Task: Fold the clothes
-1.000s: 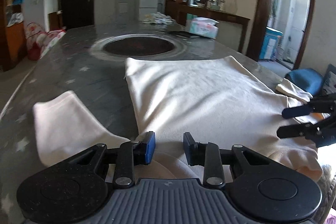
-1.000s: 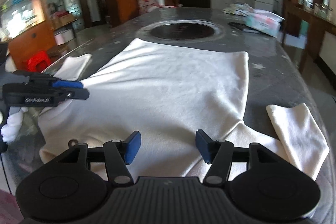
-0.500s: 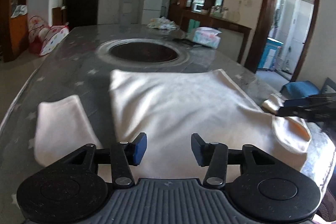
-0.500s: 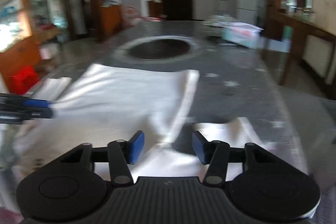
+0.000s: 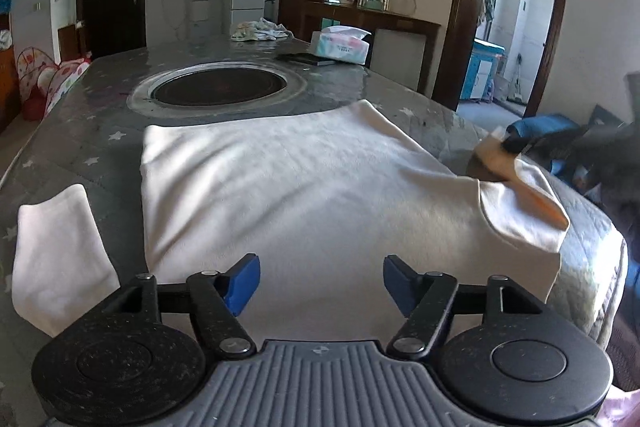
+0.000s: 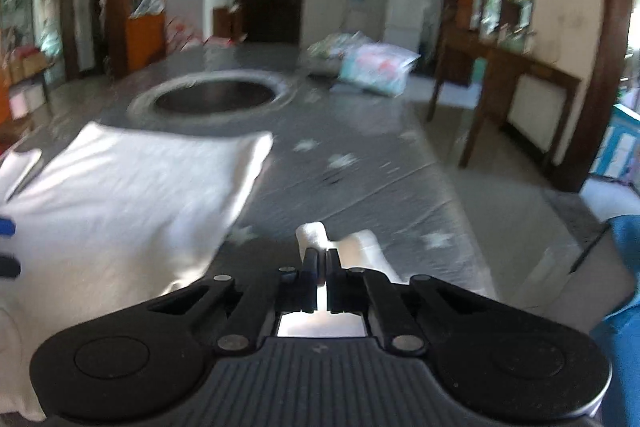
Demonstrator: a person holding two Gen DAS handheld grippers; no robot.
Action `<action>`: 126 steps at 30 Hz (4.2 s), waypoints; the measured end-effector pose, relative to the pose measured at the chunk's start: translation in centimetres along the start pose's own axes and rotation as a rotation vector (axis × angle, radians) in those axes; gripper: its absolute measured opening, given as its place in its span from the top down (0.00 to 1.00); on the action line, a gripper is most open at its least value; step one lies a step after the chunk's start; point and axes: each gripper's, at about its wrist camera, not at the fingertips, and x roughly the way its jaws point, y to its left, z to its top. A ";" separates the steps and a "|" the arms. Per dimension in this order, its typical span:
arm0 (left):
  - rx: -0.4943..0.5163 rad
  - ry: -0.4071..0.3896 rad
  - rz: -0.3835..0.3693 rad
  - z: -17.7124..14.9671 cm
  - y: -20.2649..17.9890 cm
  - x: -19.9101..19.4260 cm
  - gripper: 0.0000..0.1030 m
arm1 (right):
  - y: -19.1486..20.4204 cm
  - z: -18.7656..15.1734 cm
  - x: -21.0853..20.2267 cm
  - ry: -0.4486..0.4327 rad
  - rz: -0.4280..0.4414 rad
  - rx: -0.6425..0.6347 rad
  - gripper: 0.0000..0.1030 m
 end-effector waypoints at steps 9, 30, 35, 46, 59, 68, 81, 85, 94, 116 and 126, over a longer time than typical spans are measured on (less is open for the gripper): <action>0.027 -0.001 0.011 -0.9 -0.7 -0.3 0.22 | -7.1 -3.1 -6.4 -0.028 -0.207 0.153 0.95; -0.083 -0.076 0.211 0.2 4.4 -4.4 0.23 | -3.8 -3.7 -1.3 0.074 -0.059 0.178 0.59; -0.147 -0.060 0.322 2.2 7.9 -2.6 0.25 | -3.4 -4.1 -1.2 0.063 -0.061 0.161 0.47; -0.244 0.033 0.466 4.7 13.2 4.0 0.38 | -3.4 -4.0 -0.9 0.058 -0.060 0.171 0.42; -0.374 -0.111 0.480 2.2 16.0 -2.9 0.95 | -3.3 -3.9 -0.5 0.056 -0.062 0.174 0.39; -0.469 -0.401 0.431 -2.9 15.9 -14.8 0.94 | -3.0 -3.9 -0.4 0.055 -0.072 0.169 0.39; -0.539 -0.198 0.692 -9.1 18.8 -15.1 0.90 | -2.9 -3.8 -0.3 0.061 -0.066 0.158 0.34; -0.506 -0.216 0.549 -7.6 16.2 -15.1 0.90 | -2.7 -3.7 -0.2 0.064 -0.068 0.153 0.31; -0.317 -0.126 0.278 -3.5 10.8 -7.4 0.86 | -2.6 -3.8 -0.3 0.068 -0.062 0.138 0.29; -0.082 -0.051 0.294 -4.9 5.7 -6.5 0.53 | 1.7 -4.2 -2.4 0.068 0.054 -0.059 0.22; -0.067 -0.131 0.234 -1.4 3.2 -7.4 0.46 | -5.6 -5.0 -4.0 0.050 -0.139 0.156 0.27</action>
